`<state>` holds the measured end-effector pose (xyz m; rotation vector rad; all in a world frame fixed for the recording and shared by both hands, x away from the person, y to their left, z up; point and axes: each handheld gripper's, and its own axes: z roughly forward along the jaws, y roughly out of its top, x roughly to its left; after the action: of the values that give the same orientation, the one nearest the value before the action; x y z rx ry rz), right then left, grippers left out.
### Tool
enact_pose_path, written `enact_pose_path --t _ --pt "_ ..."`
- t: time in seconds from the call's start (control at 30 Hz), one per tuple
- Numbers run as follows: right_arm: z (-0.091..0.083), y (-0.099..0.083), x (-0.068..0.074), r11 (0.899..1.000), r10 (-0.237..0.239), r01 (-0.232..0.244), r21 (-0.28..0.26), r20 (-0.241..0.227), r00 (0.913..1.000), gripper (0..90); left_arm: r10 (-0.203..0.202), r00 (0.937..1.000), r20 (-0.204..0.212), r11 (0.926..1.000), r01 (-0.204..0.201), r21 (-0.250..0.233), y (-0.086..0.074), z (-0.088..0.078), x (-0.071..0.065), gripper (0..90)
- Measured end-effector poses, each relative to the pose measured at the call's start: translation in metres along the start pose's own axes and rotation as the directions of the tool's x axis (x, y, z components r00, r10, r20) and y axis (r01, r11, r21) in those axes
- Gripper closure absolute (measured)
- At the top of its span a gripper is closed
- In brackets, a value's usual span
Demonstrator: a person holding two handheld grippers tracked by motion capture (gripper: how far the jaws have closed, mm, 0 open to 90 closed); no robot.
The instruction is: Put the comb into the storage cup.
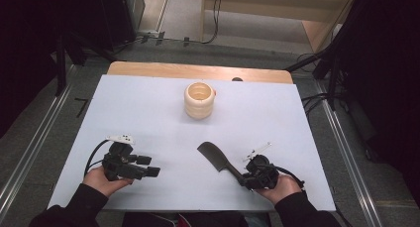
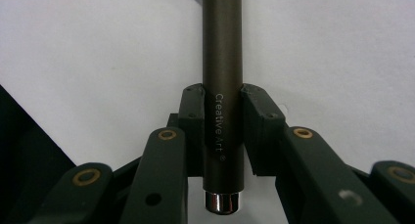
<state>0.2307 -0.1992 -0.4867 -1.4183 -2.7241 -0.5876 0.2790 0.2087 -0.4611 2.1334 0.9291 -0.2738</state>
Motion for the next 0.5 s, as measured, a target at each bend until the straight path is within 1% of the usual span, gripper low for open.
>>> enact_pose_path --t 0.03,0.13,0.17,0.27,0.3,0.33,0.43,0.47,0.5 --pt "0.0 0.0 0.0 1.0 0.0 0.0 0.0 0.0 1.0 70.2 0.0 1.0 0.0 1.0 0.0 0.0 0.0 0.0 0.0 30.9" --pt "-0.005 0.001 -0.002 1.0 0.014 -0.014 -0.028 -0.011 0.9998 70.2 -0.005 1.0 0.002 1.0 0.005 -0.002 0.0 0.0 0.0 30.9" --pt "-0.006 0.001 -0.003 0.999 0.016 -0.016 -0.038 -0.015 0.9998 70.2 -0.012 0.9999 0.005 0.9999 0.012 -0.007 0.001 0.0 0.0 31.0" --pt "-0.01 0.003 -0.003 0.997 0.013 -0.015 -0.079 -0.024 0.9996 70.2 -0.018 0.9998 0.007 0.9998 0.018 -0.013 0.002 0.0 0.0 31.0" --pt "-0.01 0.003 -0.003 0.997 0.013 -0.015 -0.079 -0.024 0.9996 70.2 -0.018 0.9998 0.007 0.9998 0.018 -0.013 0.002 0.0 0.0 31.0" --pt "-0.013 0.004 -0.002 0.995 0.017 -0.02 -0.101 -0.032 0.9993 70.2 -0.019 0.9998 0.008 0.9997 0.019 -0.012 0.003 0.0 0.0 31.0" --pt "-0.016 0.006 -0.003 0.991 0.023 -0.029 -0.131 -0.047 0.9986 70.2 -0.03 0.9995 0.013 0.9993 0.031 -0.019 0.004 0.001 -0.001 31.0" --pt "-0.017 0.007 -0.003 0.991 0.024 -0.031 -0.134 -0.051 0.9984 70.2 -0.032 0.9994 0.015 0.9992 0.032 -0.022 0.004 0.001 -0.001 31.0" --pt "-0.018 0.007 -0.003 0.989 0.031 -0.039 -0.143 -0.057 0.9979 70.2 -0.033 0.9993 0.017 0.9991 0.034 -0.026 0.005 0.0 -0.002 31.0"
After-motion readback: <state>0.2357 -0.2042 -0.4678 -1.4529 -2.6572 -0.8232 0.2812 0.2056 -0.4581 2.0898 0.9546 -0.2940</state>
